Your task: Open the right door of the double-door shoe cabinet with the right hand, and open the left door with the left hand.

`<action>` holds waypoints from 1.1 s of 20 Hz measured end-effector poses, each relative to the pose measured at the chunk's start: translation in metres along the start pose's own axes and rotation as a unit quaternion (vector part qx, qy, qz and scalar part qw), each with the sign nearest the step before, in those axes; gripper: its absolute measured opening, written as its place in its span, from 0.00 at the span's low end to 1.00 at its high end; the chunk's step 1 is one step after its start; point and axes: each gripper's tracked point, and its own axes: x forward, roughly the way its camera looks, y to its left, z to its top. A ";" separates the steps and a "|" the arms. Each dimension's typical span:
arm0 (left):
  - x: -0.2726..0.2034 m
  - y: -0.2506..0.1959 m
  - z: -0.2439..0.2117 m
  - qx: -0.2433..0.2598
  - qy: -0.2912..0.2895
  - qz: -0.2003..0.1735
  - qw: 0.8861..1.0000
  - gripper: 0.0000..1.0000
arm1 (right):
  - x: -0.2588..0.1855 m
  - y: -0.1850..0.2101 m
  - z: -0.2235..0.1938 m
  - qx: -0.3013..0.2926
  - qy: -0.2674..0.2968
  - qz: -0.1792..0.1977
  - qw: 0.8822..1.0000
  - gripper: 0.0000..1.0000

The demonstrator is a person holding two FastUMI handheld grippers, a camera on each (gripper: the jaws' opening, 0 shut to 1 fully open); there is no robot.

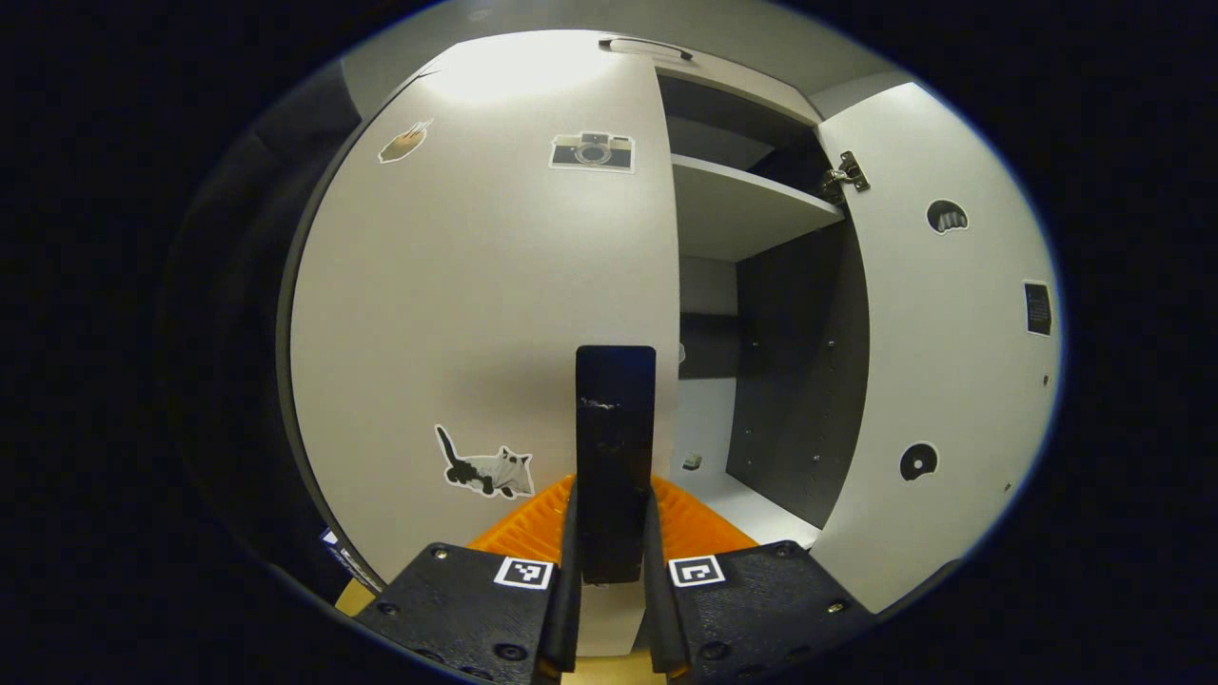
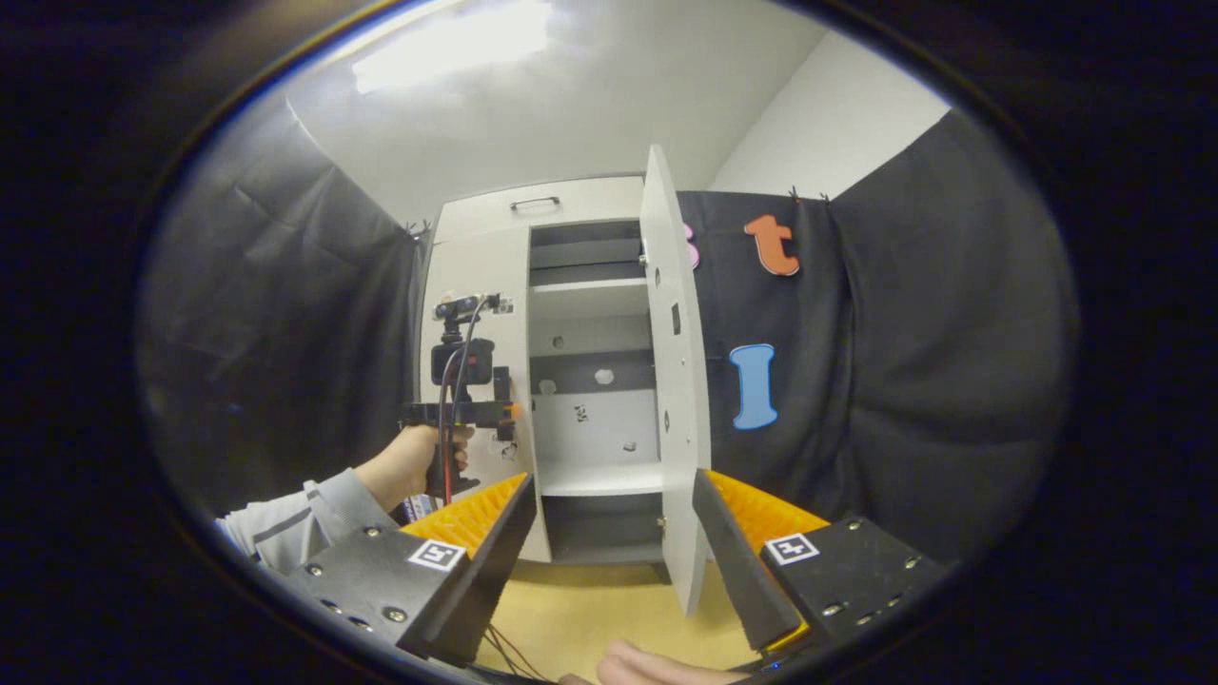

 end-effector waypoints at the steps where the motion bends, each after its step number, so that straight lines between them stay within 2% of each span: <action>1: -0.005 0.002 -0.001 -0.002 0.002 -0.001 1.000 0.30 | -0.003 0.000 -0.001 -0.004 0.003 0.001 1.000 0.98; 4: -0.021 0.005 -0.001 -0.001 0.004 -0.006 1.000 0.28 | -0.003 0.010 -0.007 -0.020 0.017 0.010 1.000 0.99; 5: -0.026 0.005 0.000 -0.004 0.003 -0.010 1.000 0.27 | -0.005 0.014 -0.009 -0.025 0.020 0.017 0.999 0.94; 6: -0.031 0.006 0.001 -0.007 0.002 -0.014 1.000 0.28 | -0.007 0.018 -0.009 -0.030 0.022 0.021 0.999 0.98; 8: -0.041 0.008 0.001 -0.008 0.000 -0.016 1.000 0.28 | -0.011 0.028 -0.010 -0.037 0.022 0.027 0.999 0.98; 11: -0.054 0.010 0.000 -0.006 0.005 -0.016 1.000 0.27 | -0.011 0.033 -0.014 -0.068 0.021 0.020 0.997 0.94; 12: -0.058 0.011 0.000 -0.006 0.005 -0.017 1.000 0.24 | -0.011 0.035 -0.013 -0.077 0.020 0.016 0.997 0.99; 13: -0.063 0.013 0.000 -0.008 0.007 -0.021 1.000 0.24 | -0.011 0.036 -0.016 -0.085 0.021 0.016 0.996 0.94; 14: -0.068 0.013 0.000 -0.011 0.008 -0.024 1.000 0.23 | -0.011 0.040 -0.018 -0.087 0.022 0.019 0.996 0.94; 15: -0.072 0.015 0.000 -0.011 0.007 -0.026 1.000 0.23 | -0.011 0.042 -0.018 -0.086 0.021 0.019 0.996 0.98; 19: -0.091 0.022 0.001 -0.010 0.006 -0.025 1.000 0.22 | -0.016 0.036 -0.014 -0.065 0.011 0.003 0.998 0.98; 20: -0.097 0.025 0.001 -0.012 0.008 -0.025 1.000 0.21 | -0.017 0.034 -0.014 -0.056 0.010 -0.001 0.998 0.94; 22: -0.108 0.031 0.001 -0.012 0.009 -0.025 1.000 0.20 | -0.015 0.032 -0.018 -0.043 0.012 -0.003 0.999 0.98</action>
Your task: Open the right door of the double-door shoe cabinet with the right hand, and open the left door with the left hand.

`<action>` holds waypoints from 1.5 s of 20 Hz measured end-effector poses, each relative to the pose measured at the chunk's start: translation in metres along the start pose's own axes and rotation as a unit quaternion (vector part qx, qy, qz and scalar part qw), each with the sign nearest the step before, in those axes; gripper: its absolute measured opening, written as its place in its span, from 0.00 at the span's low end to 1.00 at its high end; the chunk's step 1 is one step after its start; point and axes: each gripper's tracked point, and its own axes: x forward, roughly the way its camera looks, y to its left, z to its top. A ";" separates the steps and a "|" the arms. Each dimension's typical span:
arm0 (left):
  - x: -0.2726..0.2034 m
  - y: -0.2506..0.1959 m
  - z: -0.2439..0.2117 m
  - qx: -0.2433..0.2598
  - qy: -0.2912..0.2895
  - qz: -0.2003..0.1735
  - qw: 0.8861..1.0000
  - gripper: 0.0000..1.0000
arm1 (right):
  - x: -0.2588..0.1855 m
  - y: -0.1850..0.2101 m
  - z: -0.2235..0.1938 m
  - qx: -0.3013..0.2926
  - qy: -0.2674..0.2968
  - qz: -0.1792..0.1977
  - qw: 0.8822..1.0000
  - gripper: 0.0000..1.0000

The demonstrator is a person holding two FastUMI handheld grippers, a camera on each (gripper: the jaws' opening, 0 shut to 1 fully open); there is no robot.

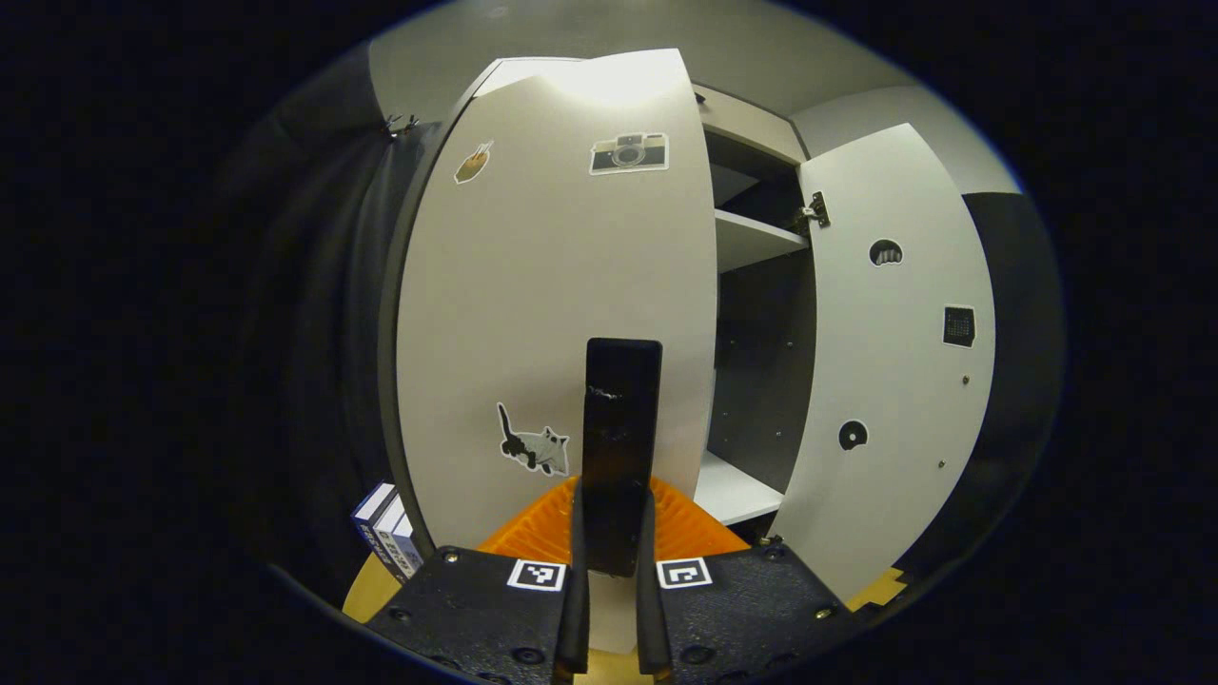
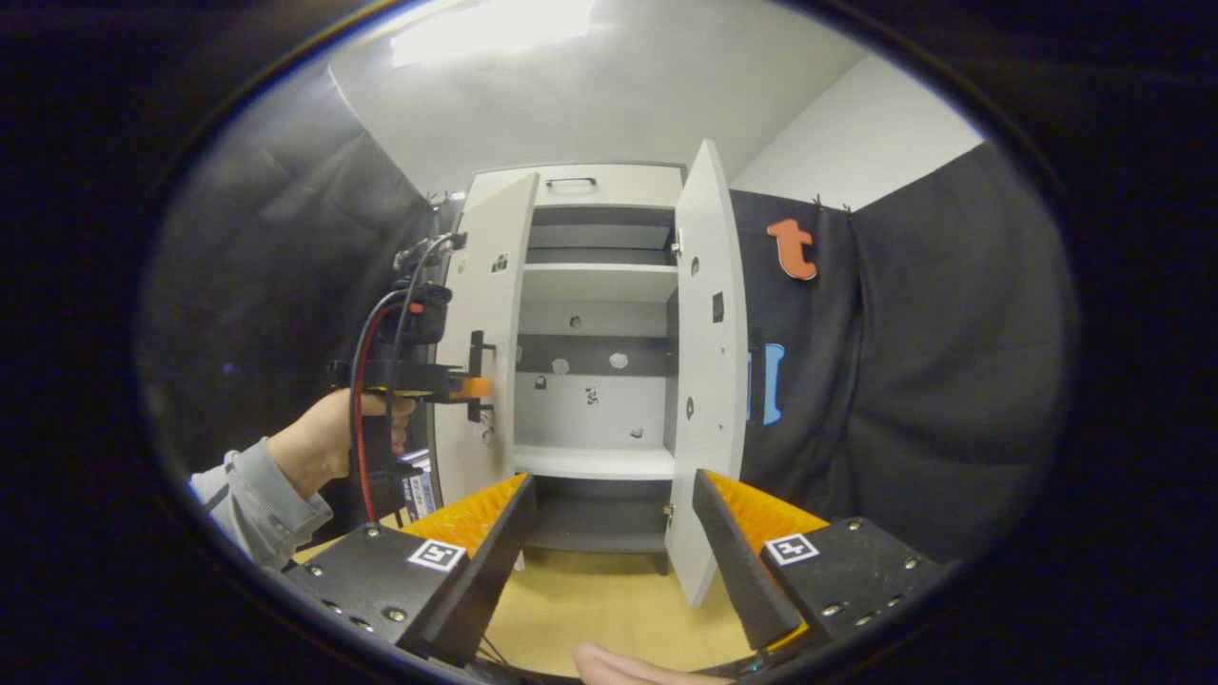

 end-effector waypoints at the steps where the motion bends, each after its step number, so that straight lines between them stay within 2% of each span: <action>1: -0.006 0.003 0.000 0.000 0.000 0.001 1.000 0.20 | 0.002 -0.001 -0.003 0.001 0.004 0.000 1.000 0.98; 4: -0.024 0.013 0.001 0.001 0.000 0.005 1.000 0.20 | 0.000 0.004 -0.009 -0.002 0.011 0.002 1.000 0.98; 5: -0.027 0.015 0.001 -0.001 0.000 0.007 1.000 0.20 | -0.001 0.007 -0.009 -0.002 0.011 0.004 1.000 0.94; 6: -0.030 0.017 0.001 -0.003 -0.003 0.010 1.000 0.21 | -0.004 0.009 -0.007 -0.001 0.009 0.006 1.000 0.98; 11: -0.059 0.044 0.004 0.002 -0.005 0.026 1.000 0.20 | -0.016 0.021 -0.005 0.000 0.003 0.013 1.000 0.98; 12: -0.063 0.050 0.005 0.002 -0.007 0.030 1.000 0.16 | -0.018 0.022 -0.005 0.000 0.002 0.012 1.000 0.98; 15: -0.076 0.068 0.006 0.002 -0.006 0.045 0.999 0.16 | -0.023 0.027 -0.007 -0.001 0.000 0.010 1.000 0.98; 17: -0.086 0.086 0.006 0.017 -0.012 0.060 0.998 0.14 | -0.026 0.034 -0.010 0.002 0.000 0.015 1.000 0.98; 22: -0.109 0.158 0.006 0.030 -0.001 0.127 0.991 0.03 | -0.030 0.043 -0.011 0.005 -0.001 0.017 1.000 0.98; 23: -0.111 0.169 0.003 0.030 0.002 0.124 0.992 0.02 | -0.030 0.044 -0.009 0.003 -0.003 0.013 1.000 0.98; 24: -0.113 0.160 0.003 0.011 -0.002 0.090 0.996 0.03 | -0.031 0.042 -0.009 0.000 -0.003 0.007 1.000 0.98; 25: -0.116 0.151 0.001 -0.003 0.001 0.072 0.997 0.03 | -0.032 0.039 -0.009 -0.002 -0.003 0.003 1.000 0.98; 30: -0.115 0.156 0.001 0.016 -0.005 0.070 0.997 0.02 | -0.037 0.028 -0.011 -0.006 -0.001 -0.006 1.000 0.98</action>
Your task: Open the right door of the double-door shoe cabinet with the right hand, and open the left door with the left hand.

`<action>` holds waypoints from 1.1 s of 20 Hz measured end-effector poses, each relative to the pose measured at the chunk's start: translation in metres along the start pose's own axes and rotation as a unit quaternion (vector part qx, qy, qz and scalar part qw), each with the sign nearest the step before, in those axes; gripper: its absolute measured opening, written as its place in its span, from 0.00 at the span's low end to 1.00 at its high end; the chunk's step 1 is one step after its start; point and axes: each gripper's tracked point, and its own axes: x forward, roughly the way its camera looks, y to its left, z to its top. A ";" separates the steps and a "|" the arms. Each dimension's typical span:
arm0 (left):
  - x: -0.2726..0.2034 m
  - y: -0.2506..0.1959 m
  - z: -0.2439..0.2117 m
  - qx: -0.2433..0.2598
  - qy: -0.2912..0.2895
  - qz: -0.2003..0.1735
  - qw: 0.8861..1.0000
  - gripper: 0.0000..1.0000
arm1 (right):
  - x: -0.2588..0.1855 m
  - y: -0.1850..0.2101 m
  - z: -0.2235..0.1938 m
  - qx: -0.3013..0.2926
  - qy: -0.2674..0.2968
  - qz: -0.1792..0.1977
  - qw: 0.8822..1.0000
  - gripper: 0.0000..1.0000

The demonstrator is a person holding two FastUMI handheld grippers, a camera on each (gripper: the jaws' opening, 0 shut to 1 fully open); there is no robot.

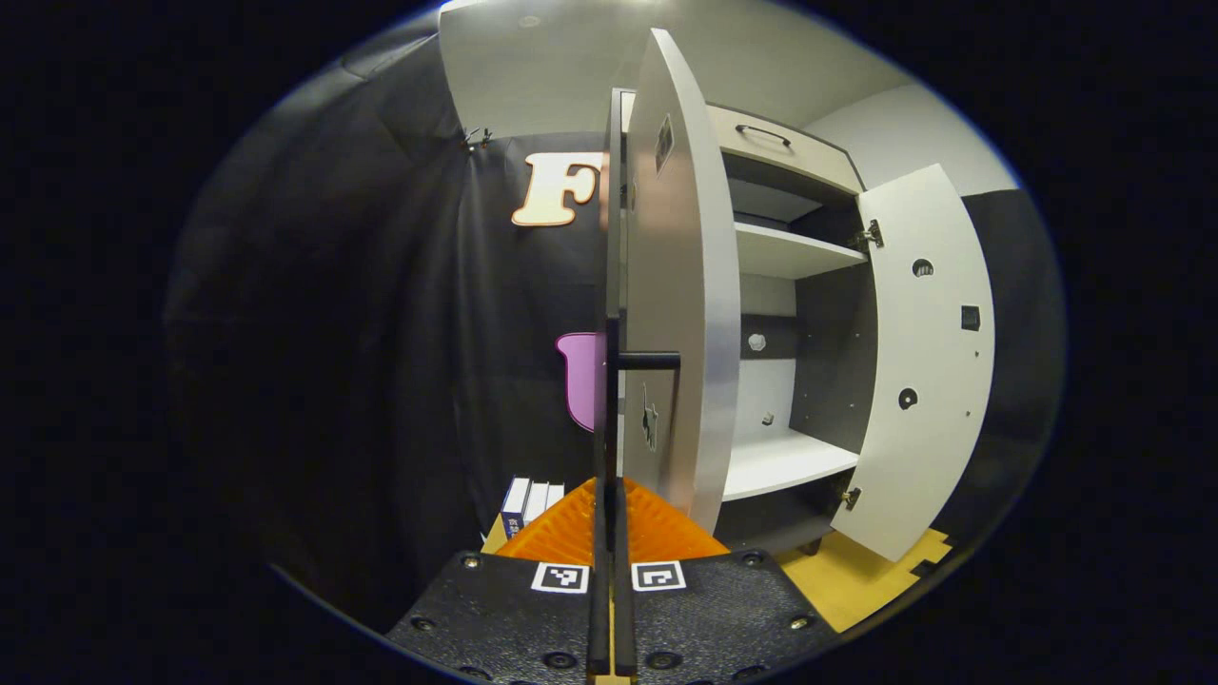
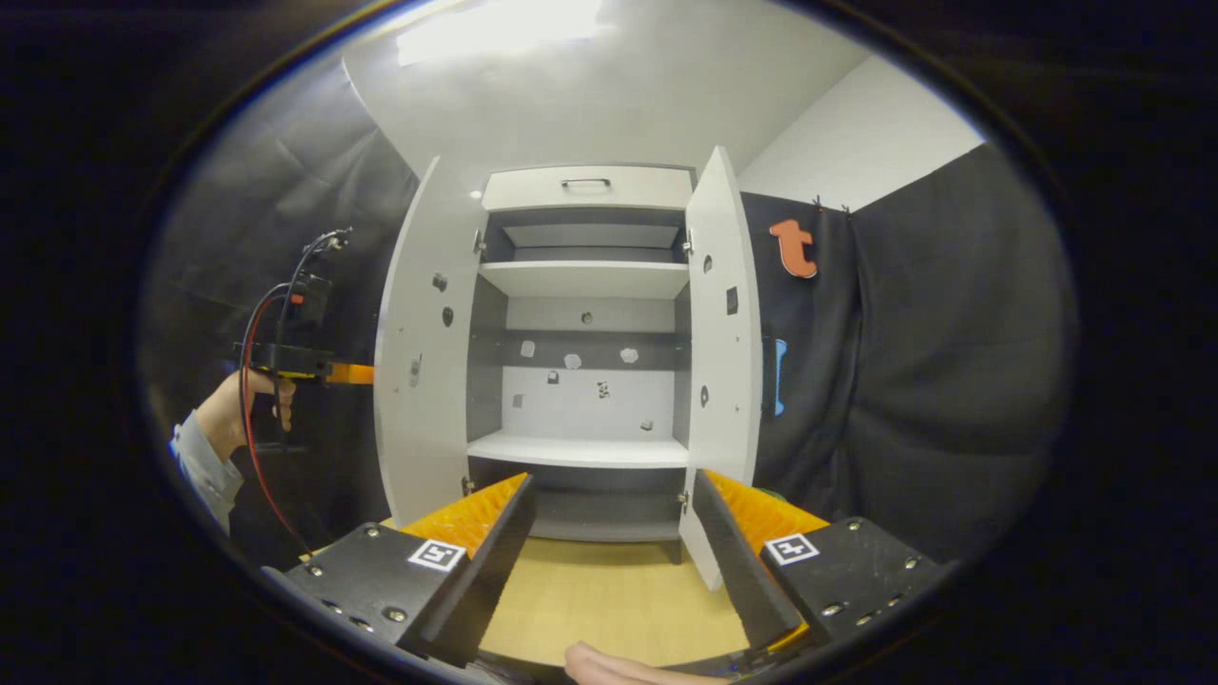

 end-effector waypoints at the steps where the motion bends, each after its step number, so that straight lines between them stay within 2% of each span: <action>1: -0.001 0.000 -0.001 -0.006 -0.001 0.000 1.000 0.02 | 0.001 0.000 -0.001 0.000 0.001 -0.002 1.000 0.98; 6: -0.008 -0.001 0.002 -0.006 -0.007 0.012 1.000 0.02 | 0.002 -0.007 -0.003 -0.001 0.002 -0.006 1.000 0.98; 11: -0.054 -0.014 -0.005 -0.018 0.000 0.030 0.999 0.03 | 0.000 -0.002 0.001 0.002 0.002 0.009 1.000 0.98; 12: -0.066 -0.019 -0.005 -0.022 -0.001 0.033 0.999 0.10 | 0.000 0.001 0.005 0.004 -0.004 0.015 1.000 0.99; 13: -0.076 -0.024 -0.008 -0.022 0.003 0.042 0.999 0.25 | 0.001 0.001 0.008 0.004 -0.007 0.018 1.000 1.00; 15: -0.102 -0.044 -0.007 -0.018 -0.004 0.033 0.999 0.55 | 0.002 0.000 0.010 -0.001 0.000 0.013 1.000 0.98; 17: -0.130 -0.062 -0.003 -0.016 -0.016 0.023 0.999 0.59 | 0.004 0.006 0.022 -0.003 -0.001 0.014 1.000 0.98; 19: -0.156 -0.077 0.003 -0.019 -0.023 0.026 0.999 0.72 | 0.002 0.001 0.025 0.002 0.006 0.006 1.000 0.98; 20: -0.166 -0.086 0.003 -0.011 -0.024 0.025 0.999 0.84 | 0.000 -0.002 0.025 0.006 0.012 -0.001 1.000 0.98; 22: -0.178 -0.090 -0.006 -0.006 -0.017 0.046 0.999 0.99 | -0.004 -0.003 0.028 0.008 0.017 0.001 1.000 0.98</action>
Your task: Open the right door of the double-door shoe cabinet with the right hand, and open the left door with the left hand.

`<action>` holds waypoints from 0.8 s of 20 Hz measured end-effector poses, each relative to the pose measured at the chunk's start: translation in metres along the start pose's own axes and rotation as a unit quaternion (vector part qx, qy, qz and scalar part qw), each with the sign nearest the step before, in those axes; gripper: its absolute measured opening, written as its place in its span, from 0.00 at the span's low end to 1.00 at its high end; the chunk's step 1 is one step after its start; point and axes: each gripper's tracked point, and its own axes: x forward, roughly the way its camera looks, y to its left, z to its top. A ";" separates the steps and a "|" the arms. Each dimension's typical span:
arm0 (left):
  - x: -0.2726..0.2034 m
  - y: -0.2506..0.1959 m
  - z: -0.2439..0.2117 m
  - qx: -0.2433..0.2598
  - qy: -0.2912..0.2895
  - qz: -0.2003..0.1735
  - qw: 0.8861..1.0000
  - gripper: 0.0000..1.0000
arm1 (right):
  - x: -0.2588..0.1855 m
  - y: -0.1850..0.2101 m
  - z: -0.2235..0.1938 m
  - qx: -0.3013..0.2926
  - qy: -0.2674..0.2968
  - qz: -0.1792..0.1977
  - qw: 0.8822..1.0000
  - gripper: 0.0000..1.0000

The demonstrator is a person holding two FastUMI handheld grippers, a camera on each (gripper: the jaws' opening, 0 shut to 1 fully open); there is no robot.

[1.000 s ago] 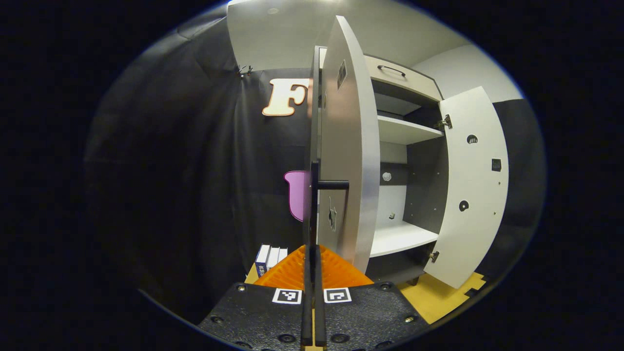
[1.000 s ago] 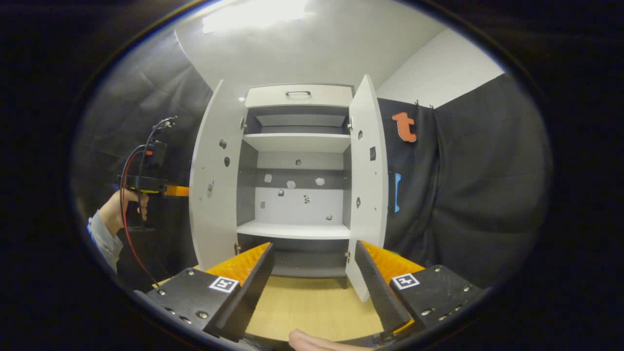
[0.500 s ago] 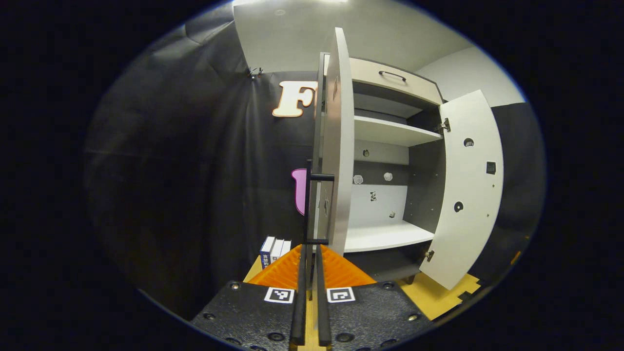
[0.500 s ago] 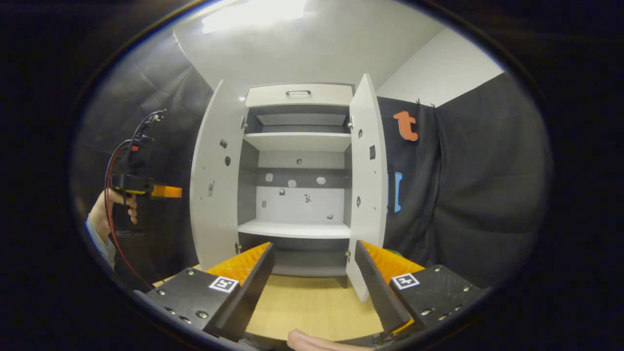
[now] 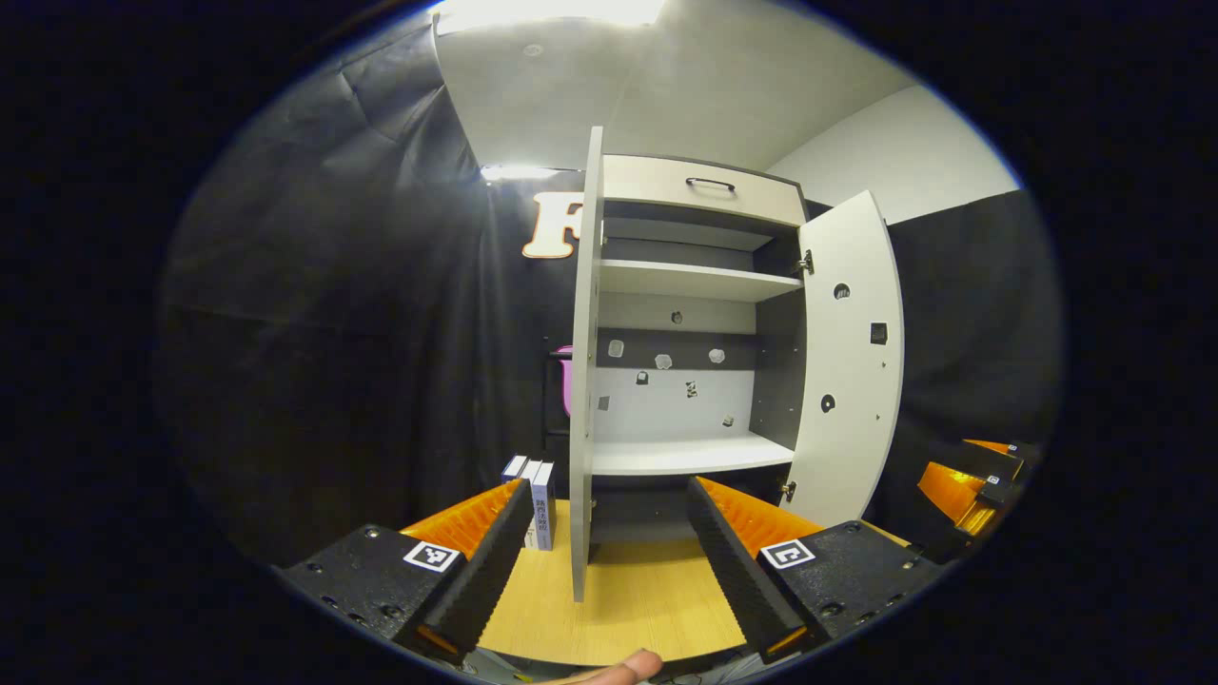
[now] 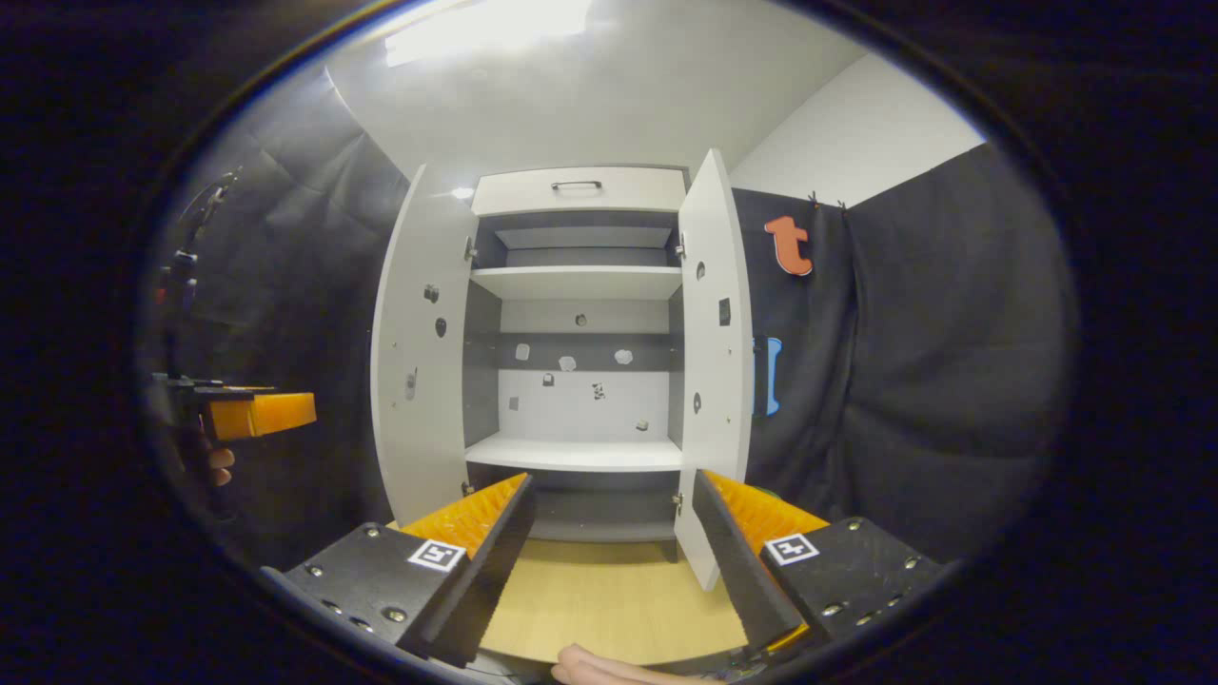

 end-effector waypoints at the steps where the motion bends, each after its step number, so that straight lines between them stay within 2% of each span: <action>1: -0.006 -0.008 -0.004 0.001 0.007 0.000 1.000 0.99 | -0.005 -0.003 0.000 0.002 0.001 0.001 1.000 0.98; 2: -0.010 -0.016 -0.011 0.001 0.015 -0.003 1.000 0.94 | -0.011 -0.007 0.000 0.008 -0.002 0.001 1.000 0.98; 3: -0.011 -0.027 -0.017 -0.004 0.018 -0.014 1.000 0.96 | -0.016 -0.011 0.000 0.015 -0.007 0.001 1.000 0.98; 6: -0.010 -0.050 -0.038 0.005 0.035 -0.036 0.999 0.96 | -0.024 -0.019 -0.010 0.013 -0.008 0.008 1.000 0.98; 8: -0.006 -0.054 -0.041 0.008 0.029 -0.030 0.999 0.99 | -0.025 -0.029 -0.014 0.009 -0.004 -0.001 1.000 0.94; 9: -0.009 -0.055 -0.044 0.006 0.029 -0.028 0.999 0.94 | -0.026 -0.032 -0.015 0.011 -0.004 -0.006 1.000 0.99; 16: -0.037 -0.043 -0.029 0.003 -0.011 -0.015 1.000 0.96 | -0.044 -0.031 -0.014 -0.004 -0.020 -0.005 1.000 0.98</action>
